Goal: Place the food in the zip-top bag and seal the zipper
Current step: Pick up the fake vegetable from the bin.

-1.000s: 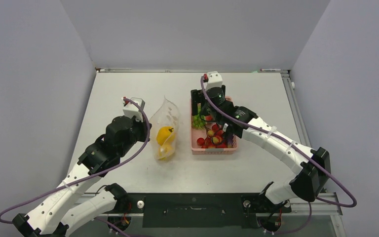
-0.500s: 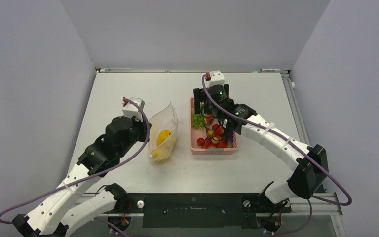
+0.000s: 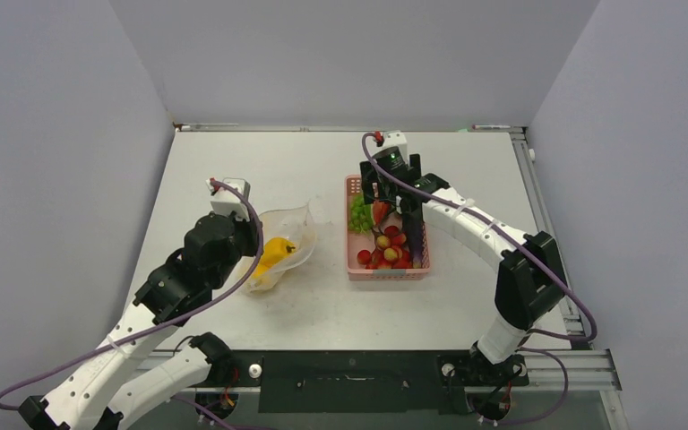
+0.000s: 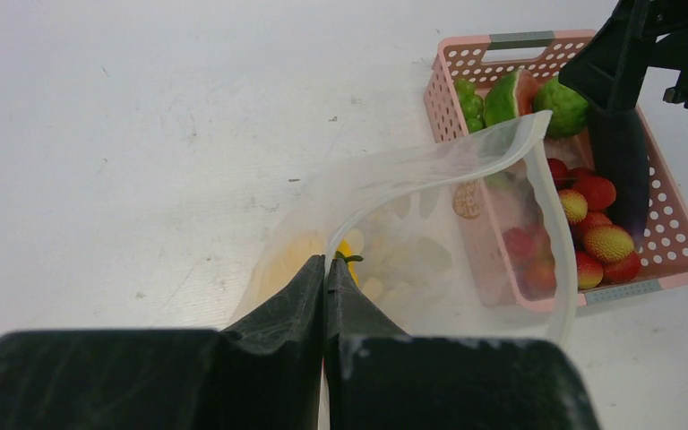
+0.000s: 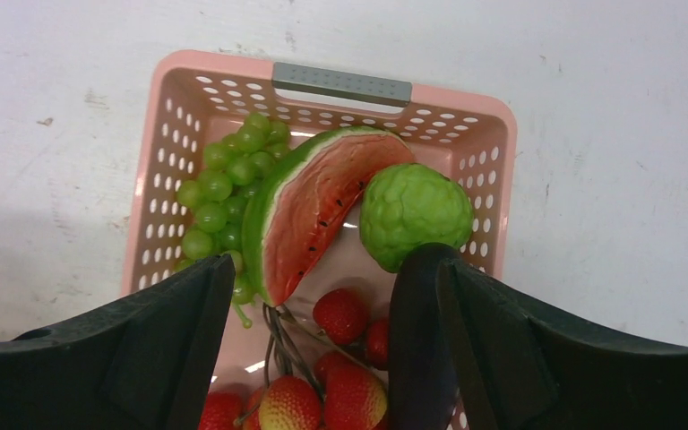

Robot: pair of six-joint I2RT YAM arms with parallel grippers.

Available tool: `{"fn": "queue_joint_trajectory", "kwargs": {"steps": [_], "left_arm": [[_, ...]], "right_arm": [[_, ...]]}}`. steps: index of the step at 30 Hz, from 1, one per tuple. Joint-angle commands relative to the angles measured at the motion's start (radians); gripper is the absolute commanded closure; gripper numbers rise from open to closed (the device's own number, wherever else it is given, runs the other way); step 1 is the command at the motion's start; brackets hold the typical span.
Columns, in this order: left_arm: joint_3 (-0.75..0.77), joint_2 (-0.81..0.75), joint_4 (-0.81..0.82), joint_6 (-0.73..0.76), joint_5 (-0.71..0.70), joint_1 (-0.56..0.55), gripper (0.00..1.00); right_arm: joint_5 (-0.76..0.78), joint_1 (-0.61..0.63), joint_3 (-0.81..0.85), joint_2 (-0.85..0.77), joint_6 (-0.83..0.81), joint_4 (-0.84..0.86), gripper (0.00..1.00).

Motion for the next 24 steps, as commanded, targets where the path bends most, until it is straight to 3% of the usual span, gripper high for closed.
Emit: {"fn": "queue_joint_trajectory", "kwargs": {"steps": [1,24], "left_arm": [[0.044,0.01,0.004,0.012,-0.032,0.006,1.0],[0.047,0.042,0.006,0.005,0.029,0.007,1.0]], "right_arm": [[0.032,-0.032,0.064,0.04,-0.027,-0.008,0.14],[0.102,-0.094,0.162,0.294,-0.083,-0.066,0.18]]}}
